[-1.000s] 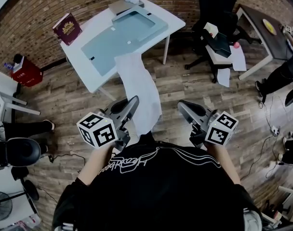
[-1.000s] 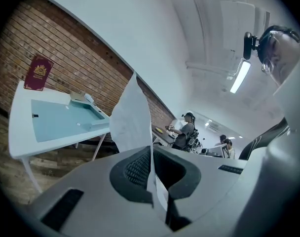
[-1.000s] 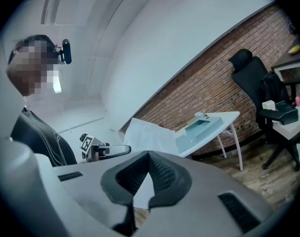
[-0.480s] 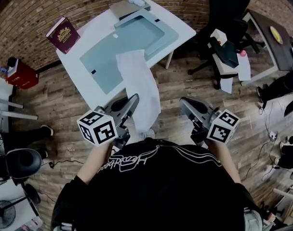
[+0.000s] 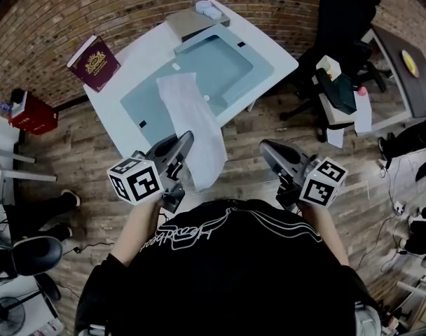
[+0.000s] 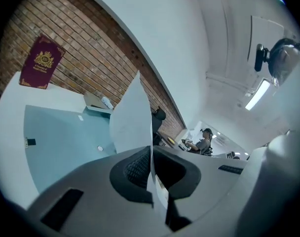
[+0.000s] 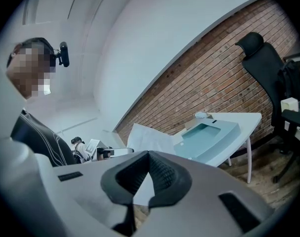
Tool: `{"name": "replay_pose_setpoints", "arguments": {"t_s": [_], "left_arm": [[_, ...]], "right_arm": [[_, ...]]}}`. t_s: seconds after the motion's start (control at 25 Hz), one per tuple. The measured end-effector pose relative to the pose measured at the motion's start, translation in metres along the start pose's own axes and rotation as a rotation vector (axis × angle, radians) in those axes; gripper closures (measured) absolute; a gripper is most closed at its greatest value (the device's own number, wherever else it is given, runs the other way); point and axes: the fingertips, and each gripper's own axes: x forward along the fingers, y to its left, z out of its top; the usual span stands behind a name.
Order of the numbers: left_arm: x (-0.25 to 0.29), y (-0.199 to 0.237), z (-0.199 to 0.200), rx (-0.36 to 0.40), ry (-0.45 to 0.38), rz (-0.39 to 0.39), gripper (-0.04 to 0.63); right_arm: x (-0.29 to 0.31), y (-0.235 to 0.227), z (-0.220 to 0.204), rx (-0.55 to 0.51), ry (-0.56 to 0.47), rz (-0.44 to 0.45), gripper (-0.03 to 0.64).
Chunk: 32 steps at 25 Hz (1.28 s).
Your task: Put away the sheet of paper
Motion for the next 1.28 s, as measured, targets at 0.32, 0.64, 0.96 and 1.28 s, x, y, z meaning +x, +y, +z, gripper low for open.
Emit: {"name": "replay_pose_setpoints", "arguments": {"t_s": [0.32, 0.64, 0.96, 1.28], "left_arm": [[0.012, 0.033, 0.022, -0.045, -0.038, 0.053, 0.565], [0.031, 0.07, 0.051, -0.092, -0.08, 0.169, 0.565], [0.053, 0.097, 0.084, -0.136, -0.141, 0.254, 0.565], [0.064, 0.111, 0.1, -0.172, -0.198, 0.323, 0.565]], "right_arm": [[0.024, -0.018, 0.006, 0.018, 0.029, 0.047, 0.615], [0.063, -0.064, 0.029, 0.061, 0.081, 0.138, 0.615], [0.11, -0.108, 0.077, 0.037, 0.14, 0.236, 0.615], [0.145, -0.127, 0.102, 0.013, 0.21, 0.351, 0.615]]}}
